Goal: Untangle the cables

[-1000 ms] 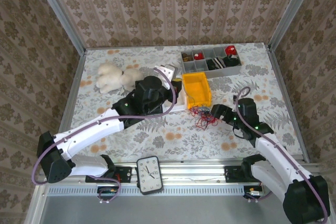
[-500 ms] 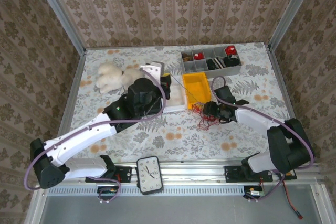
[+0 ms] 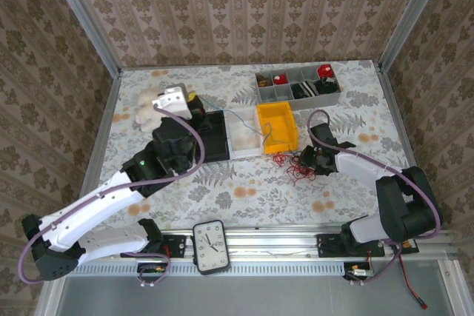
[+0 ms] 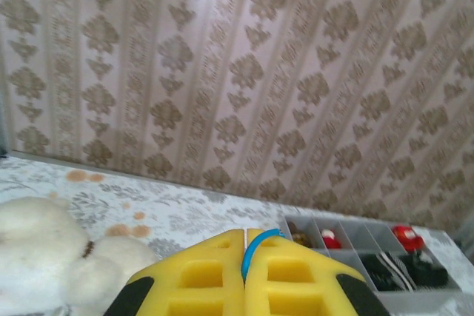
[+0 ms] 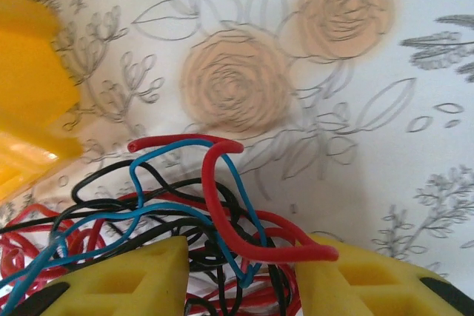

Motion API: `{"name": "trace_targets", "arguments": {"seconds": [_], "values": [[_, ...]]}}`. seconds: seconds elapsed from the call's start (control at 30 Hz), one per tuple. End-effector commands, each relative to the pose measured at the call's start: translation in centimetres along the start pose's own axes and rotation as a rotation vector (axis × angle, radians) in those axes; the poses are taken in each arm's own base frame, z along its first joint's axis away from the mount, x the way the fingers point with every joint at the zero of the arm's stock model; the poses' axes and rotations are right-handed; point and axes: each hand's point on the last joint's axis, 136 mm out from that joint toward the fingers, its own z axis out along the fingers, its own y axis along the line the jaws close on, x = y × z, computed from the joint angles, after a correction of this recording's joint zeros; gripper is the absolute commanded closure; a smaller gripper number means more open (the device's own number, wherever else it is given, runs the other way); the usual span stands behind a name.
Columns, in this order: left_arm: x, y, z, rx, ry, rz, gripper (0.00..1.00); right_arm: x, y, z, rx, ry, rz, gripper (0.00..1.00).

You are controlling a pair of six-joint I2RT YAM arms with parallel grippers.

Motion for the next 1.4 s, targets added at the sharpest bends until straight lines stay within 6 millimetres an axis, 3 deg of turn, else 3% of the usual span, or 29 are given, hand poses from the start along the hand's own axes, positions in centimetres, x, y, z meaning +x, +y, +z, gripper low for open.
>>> {"name": "trace_targets", "arguments": {"seconds": [0.0, 0.57, 0.97, 1.13, 1.37], "values": [[-1.5, 2.3, -0.7, -0.103, -0.052, 0.034, 1.0, 1.7, -3.2, 0.4, 0.099, 0.049, 0.055, 0.59], [-11.6, 10.3, -5.7, -0.443, -0.3, 0.021, 1.0, 1.2, -3.5, -0.2, 0.067, 0.016, 0.138, 0.58], [-17.8, 14.6, -8.5, -0.611, -0.422, 0.019, 1.0, 1.2, -3.7, -0.2, 0.063, 0.013, 0.171, 0.58], [-21.0, 15.4, -9.6, -0.64, -0.49, 0.053, 1.0, 1.1, -3.8, -0.2, 0.055, 0.013, 0.184, 0.58], [-24.6, 14.8, -9.9, -0.62, -0.534, 0.096, 1.0, 0.9, -4.0, -0.1, 0.03, 0.011, 0.223, 0.58]]}}
